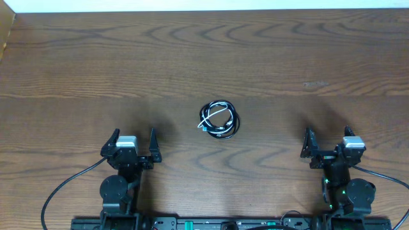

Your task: Untangle cables

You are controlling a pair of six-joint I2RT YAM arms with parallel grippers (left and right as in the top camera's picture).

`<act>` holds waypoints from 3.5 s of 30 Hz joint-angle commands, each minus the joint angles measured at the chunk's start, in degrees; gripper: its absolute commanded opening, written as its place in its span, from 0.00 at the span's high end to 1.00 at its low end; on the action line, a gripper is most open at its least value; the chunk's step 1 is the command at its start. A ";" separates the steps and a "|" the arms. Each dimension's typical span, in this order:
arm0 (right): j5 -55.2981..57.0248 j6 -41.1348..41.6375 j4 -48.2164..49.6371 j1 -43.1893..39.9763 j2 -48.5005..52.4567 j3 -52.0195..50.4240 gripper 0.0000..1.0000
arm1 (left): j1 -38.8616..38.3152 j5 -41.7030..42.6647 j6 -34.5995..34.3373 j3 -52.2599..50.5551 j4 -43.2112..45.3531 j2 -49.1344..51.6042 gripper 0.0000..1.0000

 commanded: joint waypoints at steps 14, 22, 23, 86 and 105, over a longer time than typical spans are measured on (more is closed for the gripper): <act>0.20 0.63 1.01 0.24 -0.33 0.26 0.01 | -0.13 -0.72 0.31 1.46 -0.94 0.20 0.02; -2.21 0.66 1.03 0.24 -0.33 1.73 0.01 | -0.13 -0.55 0.31 3.56 -1.60 0.20 0.02; -2.21 0.66 1.03 0.24 -0.33 1.81 0.01 | -0.13 -0.57 0.31 3.72 -1.57 0.20 0.02; -33.86 -3.43 -31.80 0.26 69.37 59.76 0.05 | -21.92 17.86 12.07 74.62 -40.96 104.67 0.88; -32.61 8.02 -24.94 7.48 77.88 59.76 0.34 | -20.79 20.94 -19.76 81.94 -33.57 82.68 0.93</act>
